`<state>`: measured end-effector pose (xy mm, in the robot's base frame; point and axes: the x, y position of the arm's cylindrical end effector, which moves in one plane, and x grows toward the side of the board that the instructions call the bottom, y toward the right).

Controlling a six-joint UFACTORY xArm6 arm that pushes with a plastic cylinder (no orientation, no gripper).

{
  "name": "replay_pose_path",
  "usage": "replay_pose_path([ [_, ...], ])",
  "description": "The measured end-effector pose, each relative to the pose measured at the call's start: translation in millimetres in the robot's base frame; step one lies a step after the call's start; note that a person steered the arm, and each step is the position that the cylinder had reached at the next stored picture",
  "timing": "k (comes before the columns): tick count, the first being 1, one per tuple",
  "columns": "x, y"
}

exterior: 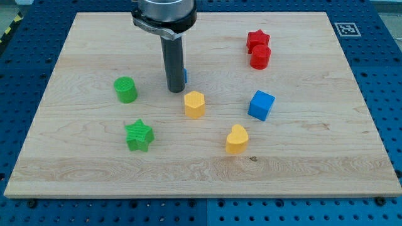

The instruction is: Push the red blocks above the cube

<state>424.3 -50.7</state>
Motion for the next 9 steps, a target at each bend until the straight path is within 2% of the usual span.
replay_pose_path([
  [2, 3, 62],
  [3, -22, 64],
  [6, -162, 55],
  [8, -163, 135],
  [9, -145, 147],
])
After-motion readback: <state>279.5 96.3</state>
